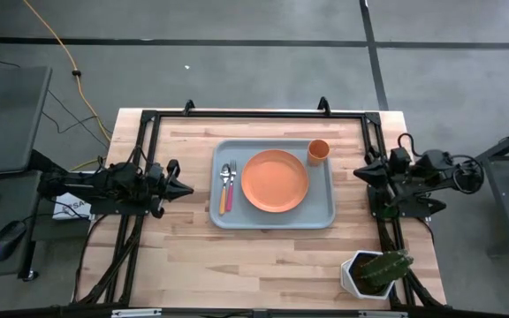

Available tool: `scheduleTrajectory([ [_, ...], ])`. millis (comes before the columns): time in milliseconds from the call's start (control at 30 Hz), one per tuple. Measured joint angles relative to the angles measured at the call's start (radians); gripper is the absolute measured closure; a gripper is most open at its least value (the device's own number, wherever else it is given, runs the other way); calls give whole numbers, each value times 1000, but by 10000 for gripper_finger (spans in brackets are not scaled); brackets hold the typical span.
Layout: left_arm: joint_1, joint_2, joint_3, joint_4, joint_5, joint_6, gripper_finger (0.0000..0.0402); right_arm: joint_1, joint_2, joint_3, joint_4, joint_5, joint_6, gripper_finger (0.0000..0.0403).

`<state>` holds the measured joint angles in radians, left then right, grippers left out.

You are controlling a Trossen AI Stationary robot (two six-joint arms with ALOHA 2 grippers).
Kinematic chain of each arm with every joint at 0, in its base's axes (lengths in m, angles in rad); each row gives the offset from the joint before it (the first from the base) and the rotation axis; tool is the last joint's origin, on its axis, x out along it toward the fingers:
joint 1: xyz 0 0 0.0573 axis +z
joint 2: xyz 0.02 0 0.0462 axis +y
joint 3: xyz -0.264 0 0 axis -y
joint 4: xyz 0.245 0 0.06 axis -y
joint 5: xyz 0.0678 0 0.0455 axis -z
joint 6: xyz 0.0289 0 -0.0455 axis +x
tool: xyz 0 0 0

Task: Pick and place plate/cup/fork/spoon on tray
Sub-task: Return to Home Position

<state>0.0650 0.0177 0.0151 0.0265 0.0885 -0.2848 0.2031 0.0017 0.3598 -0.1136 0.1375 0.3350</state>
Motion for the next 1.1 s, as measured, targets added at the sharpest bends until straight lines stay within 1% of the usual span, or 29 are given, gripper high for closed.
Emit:
scheduleTrajectory([
  [133,0,0,0,0,-3,0,401,0,0,12,-54,-4,-2,403],
  [300,0,0,0,-1,-6,0,401,0,0,-17,-35,-3,16,403],
  [533,0,0,0,-2,-7,0,401,0,-1,-149,152,-16,45,403],
  [633,0,0,0,-2,-7,0,401,0,-1,-191,195,-16,58,403],
  [1100,0,0,-1,-3,-6,0,401,0,-2,-313,269,-37,94,403],
])
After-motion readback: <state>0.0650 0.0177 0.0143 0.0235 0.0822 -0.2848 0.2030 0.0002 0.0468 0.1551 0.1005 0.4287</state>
